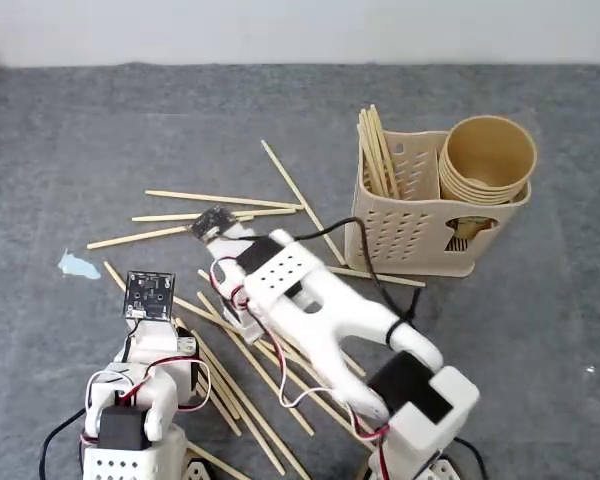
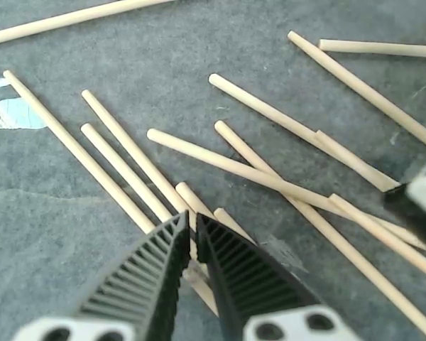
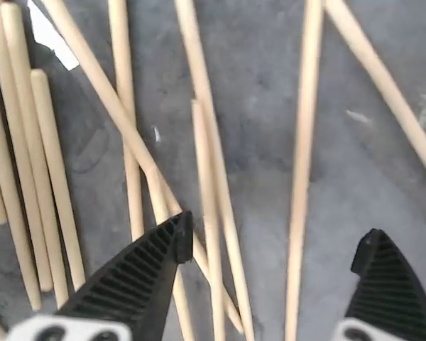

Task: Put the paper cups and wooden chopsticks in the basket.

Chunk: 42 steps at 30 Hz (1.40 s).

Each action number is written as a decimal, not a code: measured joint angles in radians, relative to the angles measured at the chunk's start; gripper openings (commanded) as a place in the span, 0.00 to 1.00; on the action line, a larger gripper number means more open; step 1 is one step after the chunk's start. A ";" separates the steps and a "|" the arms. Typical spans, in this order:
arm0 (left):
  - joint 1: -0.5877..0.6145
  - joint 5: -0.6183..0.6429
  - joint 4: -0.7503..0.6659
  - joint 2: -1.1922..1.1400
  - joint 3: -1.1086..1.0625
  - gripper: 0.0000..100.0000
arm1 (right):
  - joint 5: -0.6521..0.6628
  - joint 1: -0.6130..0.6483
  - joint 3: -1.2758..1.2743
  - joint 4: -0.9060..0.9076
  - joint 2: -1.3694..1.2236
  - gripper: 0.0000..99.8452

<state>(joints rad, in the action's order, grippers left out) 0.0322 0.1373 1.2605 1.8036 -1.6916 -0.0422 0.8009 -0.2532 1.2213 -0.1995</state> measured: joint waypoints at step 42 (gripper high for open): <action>-0.002 0.000 0.000 0.000 0.000 0.01 | 0.100 -0.137 0.161 0.058 -0.157 0.01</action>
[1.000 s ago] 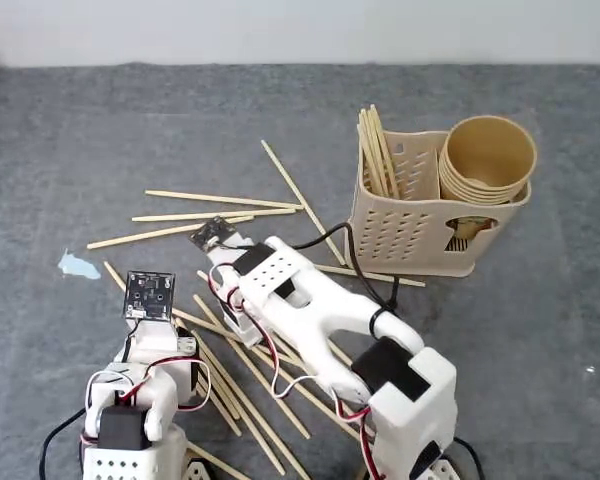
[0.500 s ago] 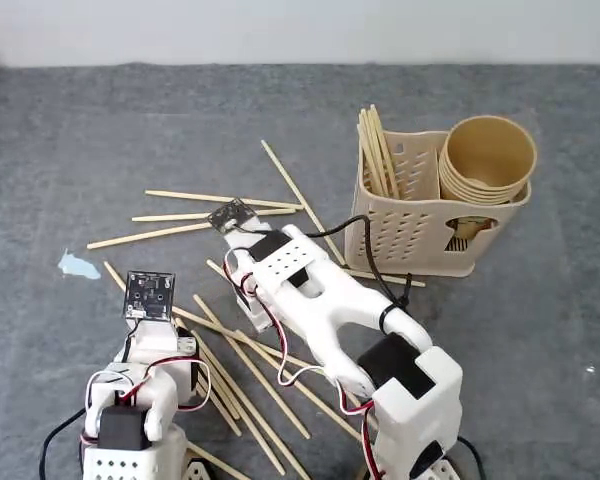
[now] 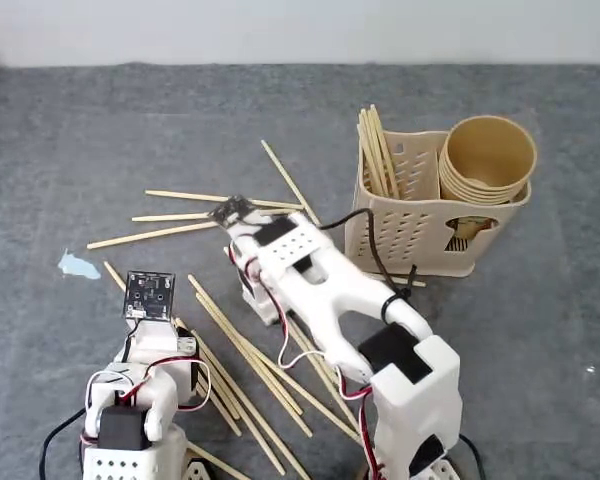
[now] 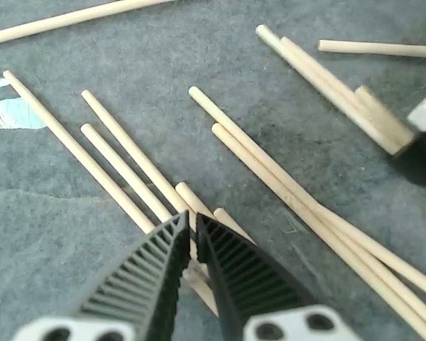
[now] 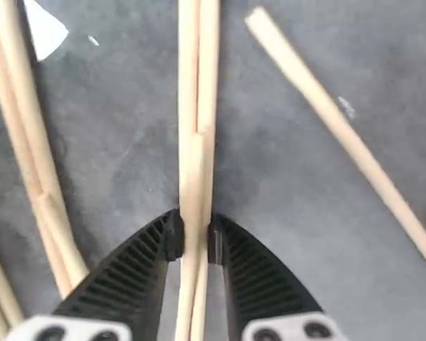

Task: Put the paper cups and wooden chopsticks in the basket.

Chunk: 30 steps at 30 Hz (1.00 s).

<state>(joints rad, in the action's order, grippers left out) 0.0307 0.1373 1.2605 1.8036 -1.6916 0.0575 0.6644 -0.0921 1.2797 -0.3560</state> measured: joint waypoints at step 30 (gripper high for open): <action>0.000 0.000 0.000 0.000 0.000 0.01 | 0.006 -0.006 1.040 0.473 0.000 0.01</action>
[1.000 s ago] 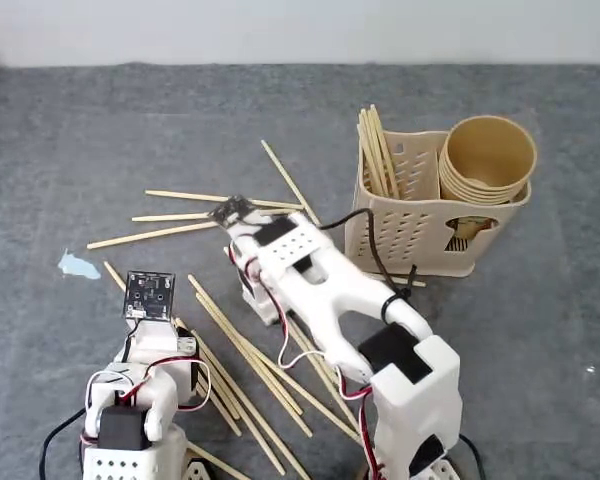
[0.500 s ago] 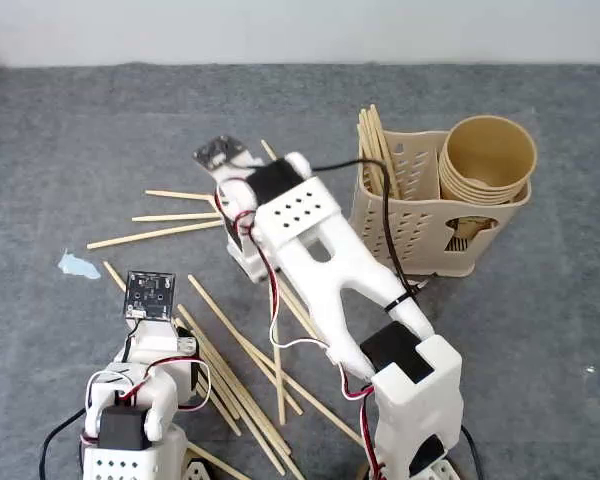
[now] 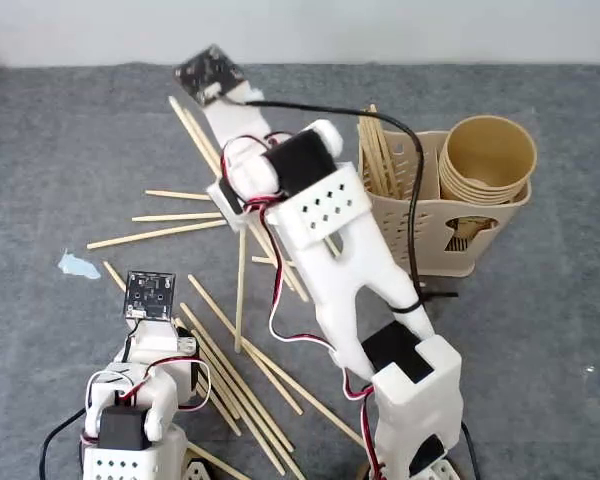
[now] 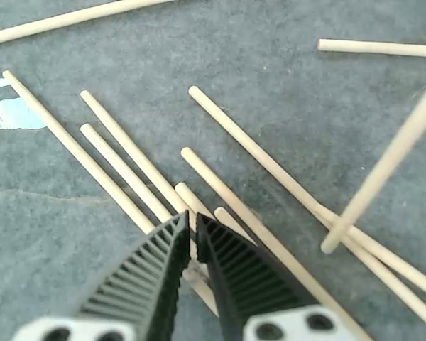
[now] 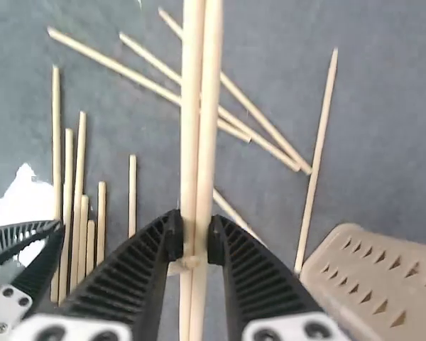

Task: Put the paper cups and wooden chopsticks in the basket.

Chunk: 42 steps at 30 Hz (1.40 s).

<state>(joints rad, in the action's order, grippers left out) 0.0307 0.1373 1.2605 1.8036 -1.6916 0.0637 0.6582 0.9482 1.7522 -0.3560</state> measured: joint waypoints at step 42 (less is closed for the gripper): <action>0.000 0.000 0.000 0.000 0.000 0.01 | 0.072 -0.367 -0.040 -0.032 0.629 0.01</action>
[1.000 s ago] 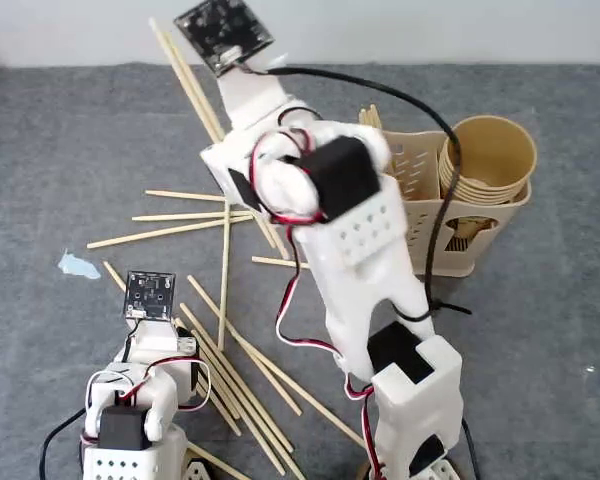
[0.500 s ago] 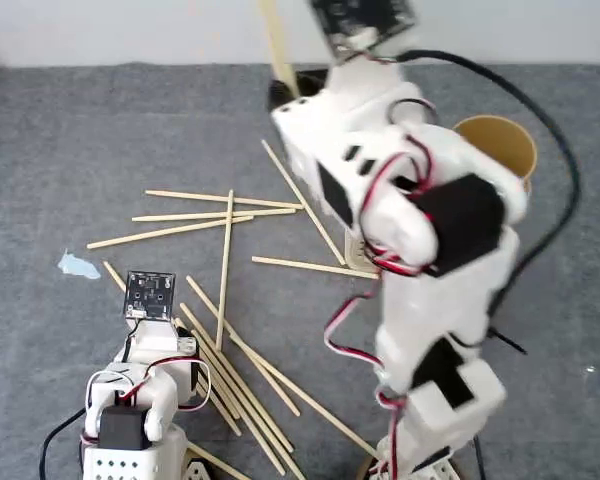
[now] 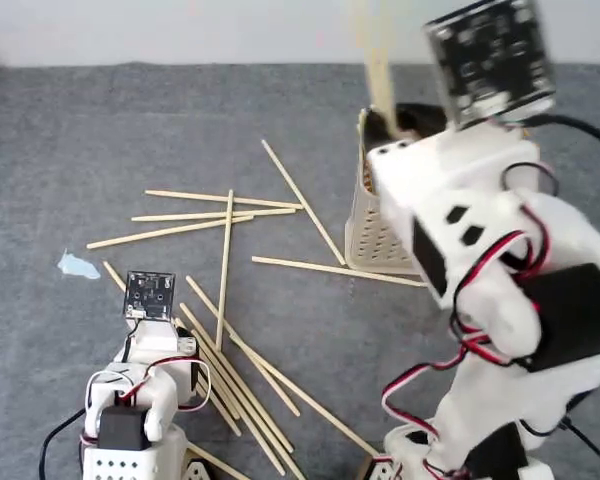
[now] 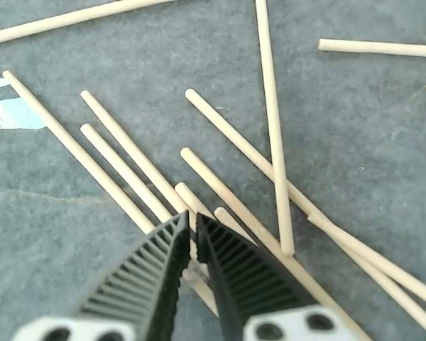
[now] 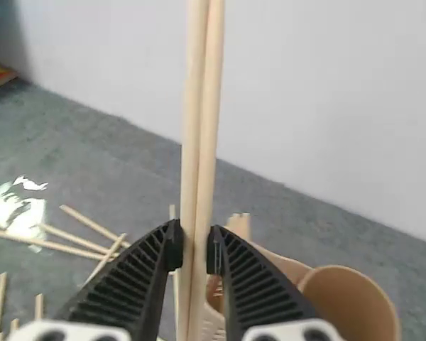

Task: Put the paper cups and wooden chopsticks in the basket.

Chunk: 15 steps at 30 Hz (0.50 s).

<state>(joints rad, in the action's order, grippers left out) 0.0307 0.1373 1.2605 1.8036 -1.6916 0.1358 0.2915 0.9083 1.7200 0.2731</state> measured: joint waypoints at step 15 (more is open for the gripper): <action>0.000 0.000 0.000 0.000 0.000 0.01 | -0.021 -0.046 -0.008 0.037 0.032 0.01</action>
<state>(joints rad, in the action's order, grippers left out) 0.0307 0.1373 1.2605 1.8036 -1.6916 0.1143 0.2455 0.9007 1.7568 0.3053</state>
